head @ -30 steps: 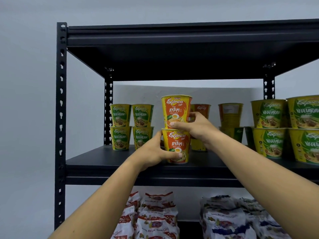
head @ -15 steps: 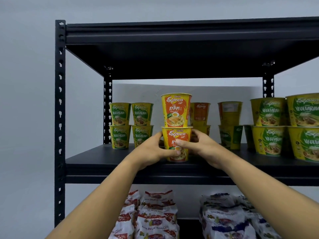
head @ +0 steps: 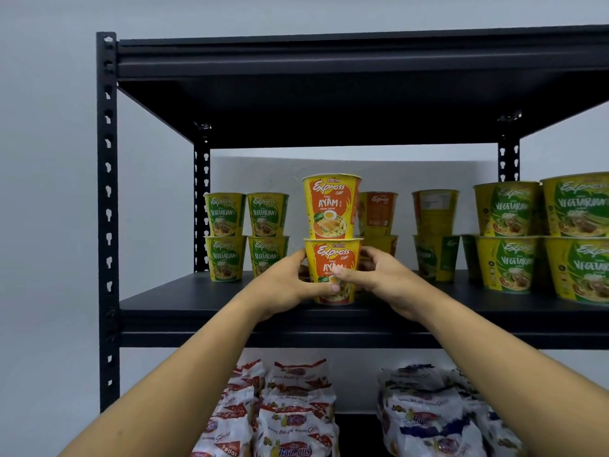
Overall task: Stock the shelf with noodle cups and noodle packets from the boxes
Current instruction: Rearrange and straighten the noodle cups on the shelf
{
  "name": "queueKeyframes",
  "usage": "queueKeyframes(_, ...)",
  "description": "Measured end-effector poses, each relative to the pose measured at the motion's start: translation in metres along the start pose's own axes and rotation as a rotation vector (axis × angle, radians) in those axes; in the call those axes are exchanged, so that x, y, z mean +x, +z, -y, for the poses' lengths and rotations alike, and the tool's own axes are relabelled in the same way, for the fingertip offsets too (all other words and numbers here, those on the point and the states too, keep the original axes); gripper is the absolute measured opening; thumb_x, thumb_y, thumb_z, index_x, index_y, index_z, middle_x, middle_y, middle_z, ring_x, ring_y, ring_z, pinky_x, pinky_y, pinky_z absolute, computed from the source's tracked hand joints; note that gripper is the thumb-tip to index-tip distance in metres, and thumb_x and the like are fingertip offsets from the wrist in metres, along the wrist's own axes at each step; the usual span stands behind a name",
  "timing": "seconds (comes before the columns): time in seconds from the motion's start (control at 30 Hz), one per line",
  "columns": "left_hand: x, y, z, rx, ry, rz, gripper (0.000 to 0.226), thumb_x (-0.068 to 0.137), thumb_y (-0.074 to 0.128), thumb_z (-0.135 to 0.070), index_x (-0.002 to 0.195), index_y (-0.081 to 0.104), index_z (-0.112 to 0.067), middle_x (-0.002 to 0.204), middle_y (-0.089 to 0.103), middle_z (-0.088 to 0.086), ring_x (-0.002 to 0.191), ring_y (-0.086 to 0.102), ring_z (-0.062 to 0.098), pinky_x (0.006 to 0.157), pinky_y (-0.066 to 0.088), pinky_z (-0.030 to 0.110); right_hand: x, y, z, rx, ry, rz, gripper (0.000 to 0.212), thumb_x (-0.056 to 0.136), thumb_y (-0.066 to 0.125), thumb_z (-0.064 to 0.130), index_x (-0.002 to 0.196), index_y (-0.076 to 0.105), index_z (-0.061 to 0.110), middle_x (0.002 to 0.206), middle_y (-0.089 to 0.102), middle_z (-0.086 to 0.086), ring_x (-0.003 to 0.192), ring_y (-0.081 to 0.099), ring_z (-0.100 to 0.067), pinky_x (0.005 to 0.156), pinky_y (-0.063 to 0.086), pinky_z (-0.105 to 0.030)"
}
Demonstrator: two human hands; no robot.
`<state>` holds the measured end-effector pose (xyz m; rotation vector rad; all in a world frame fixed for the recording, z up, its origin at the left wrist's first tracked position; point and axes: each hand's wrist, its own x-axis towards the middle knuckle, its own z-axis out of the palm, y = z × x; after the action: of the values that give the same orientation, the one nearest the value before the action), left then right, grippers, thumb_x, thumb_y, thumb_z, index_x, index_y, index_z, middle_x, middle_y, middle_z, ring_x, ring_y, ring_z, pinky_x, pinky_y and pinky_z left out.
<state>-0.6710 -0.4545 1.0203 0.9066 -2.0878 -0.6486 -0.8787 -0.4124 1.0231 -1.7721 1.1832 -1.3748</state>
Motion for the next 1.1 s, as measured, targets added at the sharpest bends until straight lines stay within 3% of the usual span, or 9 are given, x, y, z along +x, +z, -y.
queueKeyframes(0.2, 0.001, 0.003, -0.002, 0.068, 0.001, -0.002, 0.075, 0.080, 0.081, -0.053, 0.143, 0.045, -0.036, 0.121, 0.063, -0.019, 0.110, 0.059, 0.001, 0.091, 0.046, 0.028, 0.002, -0.001, -0.001, -0.038, 0.011, -0.014, 0.084, 0.072, 0.087, 0.043, 0.143, 0.045, 0.029, 0.127, 0.066, 0.004, 0.117, 0.063, -0.017, 0.107, 0.050, -0.049)
queueKeyframes(0.33, 0.006, -0.003, -0.001, 0.238, -0.009, 0.034, 0.082, 0.079, 0.075, -0.067, 0.148, 0.043, -0.037, 0.138, 0.061, -0.011, 0.122, 0.057, 0.012, 0.106, 0.047, 0.039, 0.005, -0.001, -0.002, -0.070, 0.028, -0.030, 0.083, 0.074, 0.087, 0.043, 0.144, 0.044, 0.028, 0.126, 0.065, 0.005, 0.117, 0.062, -0.017, 0.107, 0.050, -0.049)
queueKeyframes(0.57, 0.011, -0.027, 0.003, 0.587, -0.094, 0.197, 0.096, 0.084, 0.059, -0.077, 0.161, 0.031, -0.025, 0.160, 0.043, -0.001, 0.140, 0.047, 0.020, 0.114, 0.042, 0.038, 0.018, -0.005, 0.001, -0.181, 0.069, -0.036, 0.070, 0.075, 0.086, 0.044, 0.131, 0.045, 0.034, 0.126, 0.063, 0.007, 0.116, 0.062, -0.017, 0.103, 0.052, -0.048)
queueKeyframes(0.67, 0.012, -0.027, 0.012, 0.570, -0.129, 0.218, 0.100, 0.081, 0.054, -0.083, 0.160, 0.033, -0.025, 0.159, 0.044, -0.001, 0.141, 0.046, 0.019, 0.115, 0.039, 0.038, 0.028, -0.007, 0.004, -0.255, 0.089, -0.025, 0.064, 0.077, 0.084, 0.043, 0.127, 0.046, 0.035, 0.128, 0.061, 0.006, 0.120, 0.060, -0.021, 0.102, 0.053, -0.048)
queueKeyframes(0.87, 0.012, -0.027, 0.015, 0.573, -0.140, 0.236, 0.082, 0.090, 0.048, -0.078, 0.156, 0.043, -0.029, 0.161, 0.041, -0.004, 0.145, 0.040, 0.018, 0.111, 0.032, 0.034, 0.048, -0.006, 0.001, -0.312, 0.128, -0.027, 0.071, 0.078, 0.084, 0.041, 0.137, 0.048, 0.029, 0.131, 0.062, 0.003, 0.116, 0.063, -0.023, 0.099, 0.056, -0.047)
queueKeyframes(1.1, 0.014, -0.027, 0.015, 0.554, -0.167, 0.259, 0.070, 0.091, 0.047, -0.078, 0.145, 0.056, -0.035, 0.152, 0.053, -0.005, 0.135, 0.049, 0.018, 0.103, 0.037, 0.032, 0.062, 0.000, -0.006, -0.274, 0.133, -0.063, 0.075, 0.078, 0.085, 0.039, 0.140, 0.047, 0.024, 0.137, 0.061, -0.002, 0.120, 0.061, -0.024, 0.099, 0.056, -0.046)
